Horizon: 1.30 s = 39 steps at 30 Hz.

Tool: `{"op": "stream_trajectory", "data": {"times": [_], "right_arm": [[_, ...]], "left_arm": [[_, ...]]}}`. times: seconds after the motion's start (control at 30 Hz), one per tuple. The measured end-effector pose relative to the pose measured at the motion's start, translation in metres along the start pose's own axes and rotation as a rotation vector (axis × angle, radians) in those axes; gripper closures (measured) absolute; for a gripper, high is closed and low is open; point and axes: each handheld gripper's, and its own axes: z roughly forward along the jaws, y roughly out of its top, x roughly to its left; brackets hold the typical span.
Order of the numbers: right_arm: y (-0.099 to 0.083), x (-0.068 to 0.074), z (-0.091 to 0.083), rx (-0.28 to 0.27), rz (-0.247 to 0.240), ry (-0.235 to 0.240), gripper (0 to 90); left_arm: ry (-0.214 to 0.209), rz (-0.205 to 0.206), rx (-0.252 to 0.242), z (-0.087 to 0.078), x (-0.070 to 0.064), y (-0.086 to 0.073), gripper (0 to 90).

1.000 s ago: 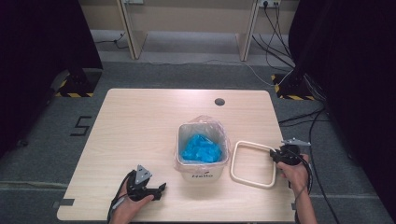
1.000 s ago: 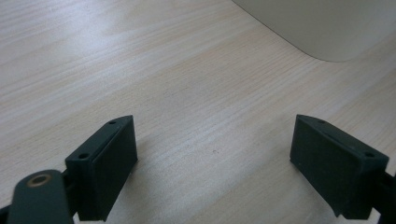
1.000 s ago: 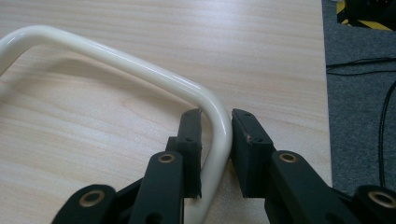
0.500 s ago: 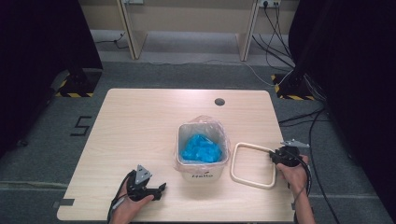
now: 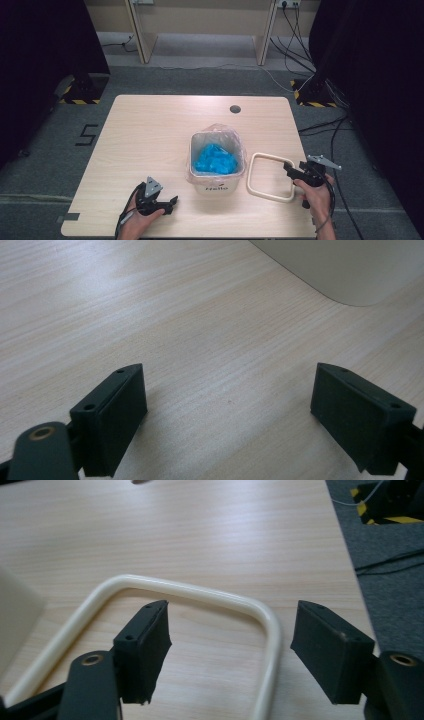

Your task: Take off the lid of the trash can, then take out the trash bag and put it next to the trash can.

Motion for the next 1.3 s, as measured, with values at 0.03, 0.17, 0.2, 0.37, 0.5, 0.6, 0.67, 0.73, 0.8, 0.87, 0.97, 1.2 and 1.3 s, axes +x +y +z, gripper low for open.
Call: {"op": "stream_trajectory", "data": {"times": [0.03, 0.17, 0.2, 0.37, 0.5, 0.6, 0.67, 0.73, 0.8, 0.87, 0.97, 1.2, 1.3], "right_arm": [[0.000, 0.003, -0.002, -0.007, 0.006, 0.013, 29.1], [0.001, 0.015, -0.007, -0.011, 0.006, 0.065, 28.6], [0.001, 0.018, -0.009, -0.018, 0.008, 0.084, 28.0], [0.002, 0.030, -0.010, -0.014, -0.012, 0.142, 22.6], [0.002, 0.037, -0.011, -0.013, -0.013, 0.175, 18.6], [0.001, 0.041, -0.013, -0.018, -0.014, 0.195, 17.8], [0.000, 0.042, -0.014, -0.013, -0.013, 0.211, 17.9], [-0.001, 0.044, -0.014, -0.007, -0.004, 0.227, 17.9], [-0.001, 0.045, -0.014, -0.005, -0.006, 0.232, 17.9], [0.000, 0.047, -0.015, -0.006, -0.007, 0.235, 17.8], [-0.001, 0.049, -0.015, -0.005, -0.012, 0.240, 17.7], [-0.001, 0.055, -0.016, 0.002, -0.027, 0.246, 17.8], [0.000, 0.056, -0.016, -0.002, -0.028, 0.254, 17.8]], "left_arm": [[0.000, 0.000, 0.000, 0.000, 0.000, 0.000, 13.6], [0.000, 0.000, 0.000, 0.000, 0.000, 0.000, 13.5], [0.000, 0.000, 0.000, 0.000, 0.000, 0.000, 13.5], [0.000, 0.000, 0.000, 0.000, 0.000, 0.000, 13.5], [0.000, -0.002, -0.002, 0.001, 0.000, 0.000, 13.4], [0.002, -0.001, 0.001, 0.001, 0.000, 0.001, 13.2], [0.002, -0.001, 0.001, 0.001, 0.000, 0.001, 13.2], [0.002, -0.001, 0.001, 0.001, 0.000, 0.001, 13.1], [0.001, 0.000, 0.001, 0.001, 0.000, 0.001, 13.1], [0.001, 0.000, 0.001, 0.001, 0.000, 0.001, 13.2], [0.001, 0.000, 0.001, 0.002, 0.000, 0.001, 13.2], [0.001, 0.001, 0.002, 0.001, 0.000, 0.001, 13.2], [0.001, 0.001, 0.001, 0.002, 0.000, 0.001, 13.2]]}}
